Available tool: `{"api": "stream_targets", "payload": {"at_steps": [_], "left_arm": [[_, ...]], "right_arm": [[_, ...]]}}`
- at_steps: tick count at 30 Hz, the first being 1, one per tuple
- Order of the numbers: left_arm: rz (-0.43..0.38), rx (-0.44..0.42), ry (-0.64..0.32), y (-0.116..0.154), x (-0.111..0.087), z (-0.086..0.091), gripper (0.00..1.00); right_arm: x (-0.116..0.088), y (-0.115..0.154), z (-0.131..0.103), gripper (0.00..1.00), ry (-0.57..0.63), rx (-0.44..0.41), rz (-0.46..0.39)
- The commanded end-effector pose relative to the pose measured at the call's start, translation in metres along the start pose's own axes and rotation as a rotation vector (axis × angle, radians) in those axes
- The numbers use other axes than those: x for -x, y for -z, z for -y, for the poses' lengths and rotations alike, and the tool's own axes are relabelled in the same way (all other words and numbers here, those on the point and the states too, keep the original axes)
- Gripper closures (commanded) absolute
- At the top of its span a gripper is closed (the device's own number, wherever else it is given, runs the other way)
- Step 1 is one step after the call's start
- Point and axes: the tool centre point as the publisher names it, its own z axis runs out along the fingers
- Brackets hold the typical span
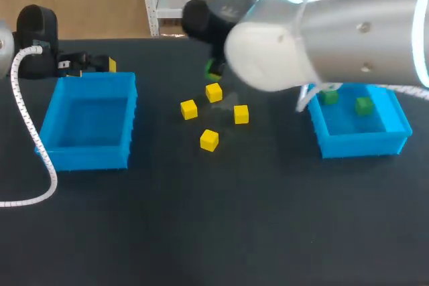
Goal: Put the green cubes in the right bin and the yellow cubes in the left bin.
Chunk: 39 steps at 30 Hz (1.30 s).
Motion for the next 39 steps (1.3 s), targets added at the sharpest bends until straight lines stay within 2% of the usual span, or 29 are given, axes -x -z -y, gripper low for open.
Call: {"api": "stream_targets", "payload": {"at_steps": [1,7,13,21,30,39], "left_arm": [[0.005,-0.010,-0.002,0.000,-0.001,-0.002,0.00],[0.005,-0.010,-0.002,0.000,-0.001,-0.002,0.00],[0.005,-0.010,-0.002,0.000,-0.001,-0.002,0.00],[0.005,-0.010,-0.002,0.000,-0.001,-0.002,0.00],[0.005,-0.010,-0.002,0.000,-0.001,-0.002,0.00],[0.005,-0.010,-0.002,0.000,-0.001,-0.002,0.00]], "right_arm": [[-0.050,0.015,0.013,1.00,-0.051,-0.026,0.085],[-0.102,0.027,0.044,1.00,-0.158,-0.056,0.084],[-0.140,0.039,0.067,1.00,-0.265,-0.065,0.106],[-0.176,0.046,0.087,1.00,-0.353,-0.070,0.125],[-0.219,0.030,0.091,1.00,-0.461,-0.036,0.106],[-0.237,0.020,0.091,1.00,-0.526,-0.019,0.108]]}}
